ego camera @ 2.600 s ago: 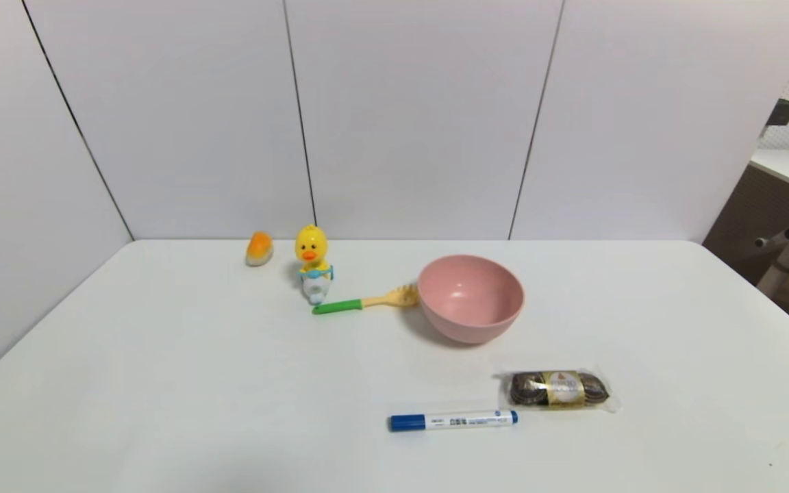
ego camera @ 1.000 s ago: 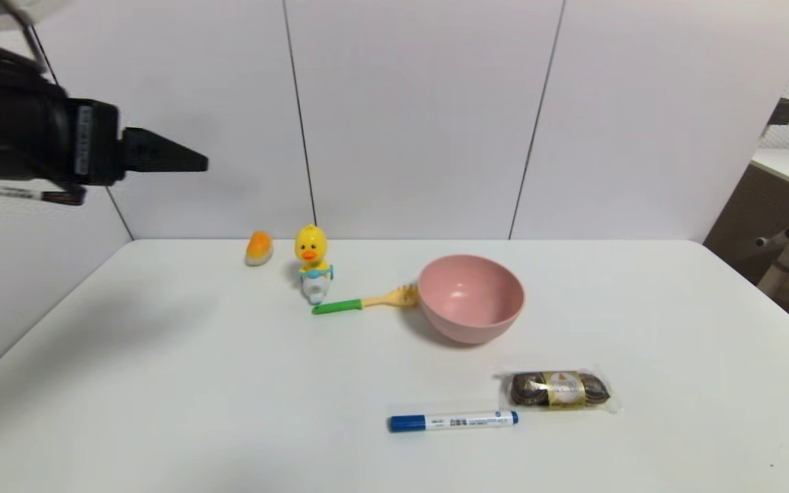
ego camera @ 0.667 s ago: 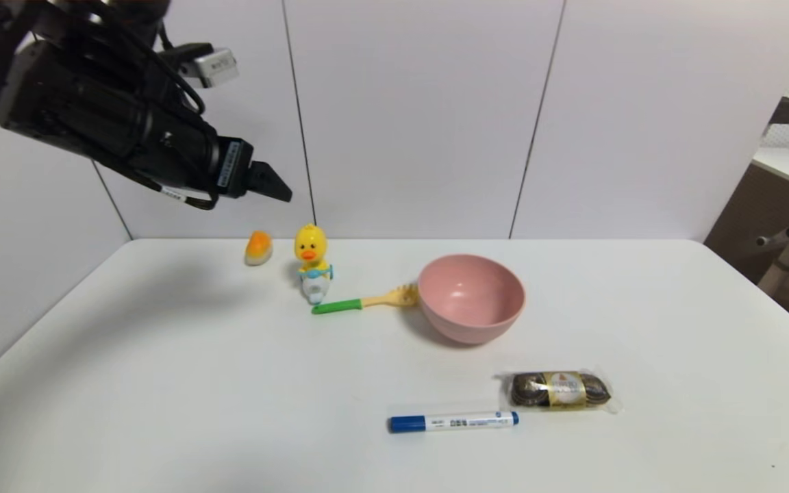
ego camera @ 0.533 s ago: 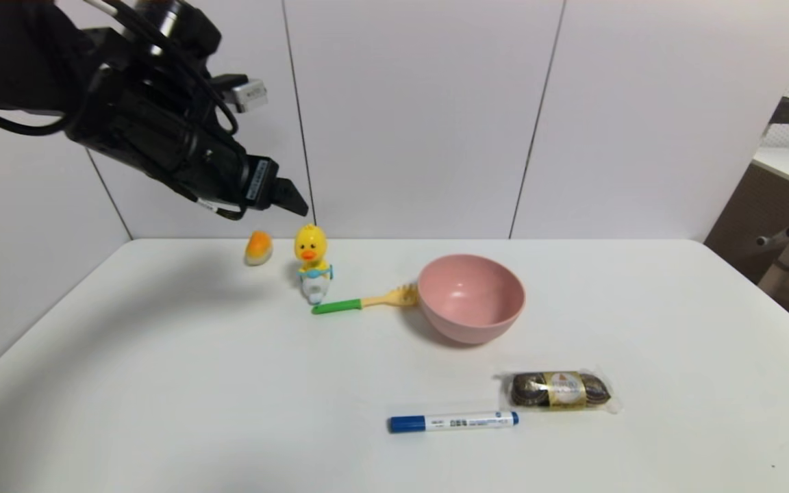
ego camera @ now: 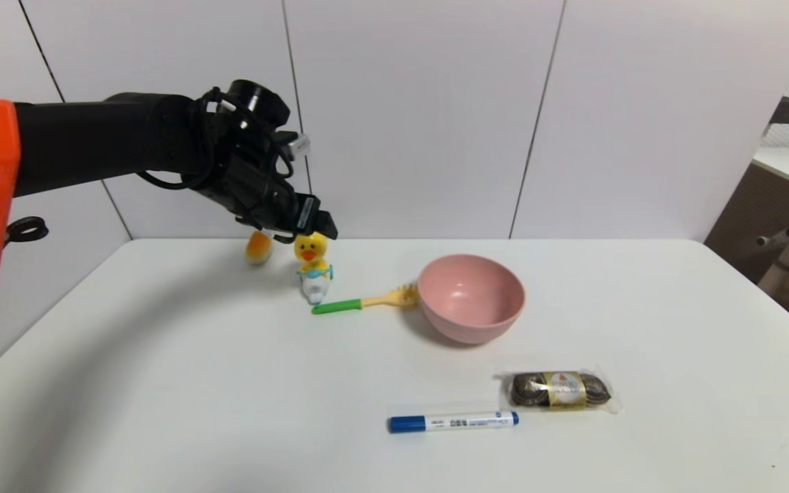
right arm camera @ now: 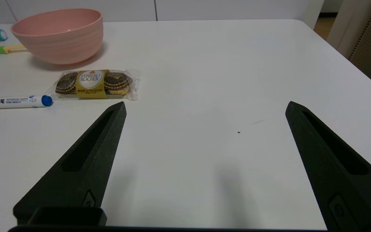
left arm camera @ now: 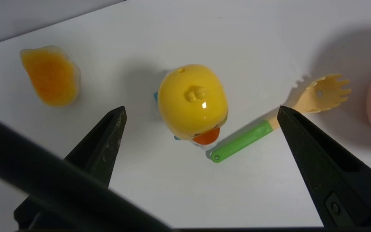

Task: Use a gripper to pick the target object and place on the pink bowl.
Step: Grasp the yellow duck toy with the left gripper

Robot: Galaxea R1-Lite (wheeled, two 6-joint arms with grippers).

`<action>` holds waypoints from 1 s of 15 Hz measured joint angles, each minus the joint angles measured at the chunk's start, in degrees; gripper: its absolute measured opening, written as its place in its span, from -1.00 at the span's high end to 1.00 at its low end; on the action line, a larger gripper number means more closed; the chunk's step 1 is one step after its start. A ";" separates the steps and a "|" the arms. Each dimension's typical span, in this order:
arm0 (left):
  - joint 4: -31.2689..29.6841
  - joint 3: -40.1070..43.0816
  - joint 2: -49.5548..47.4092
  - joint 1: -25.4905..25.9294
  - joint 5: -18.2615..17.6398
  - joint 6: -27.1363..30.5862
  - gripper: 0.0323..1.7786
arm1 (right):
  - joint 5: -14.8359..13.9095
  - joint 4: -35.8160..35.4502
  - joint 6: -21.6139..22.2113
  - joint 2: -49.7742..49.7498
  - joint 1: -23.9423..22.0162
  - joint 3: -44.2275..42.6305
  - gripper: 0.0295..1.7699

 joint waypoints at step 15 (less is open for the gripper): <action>-2.46 0.04 4.72 0.46 0.17 -0.88 -0.90 | -0.02 0.00 0.02 0.00 0.00 0.00 -0.93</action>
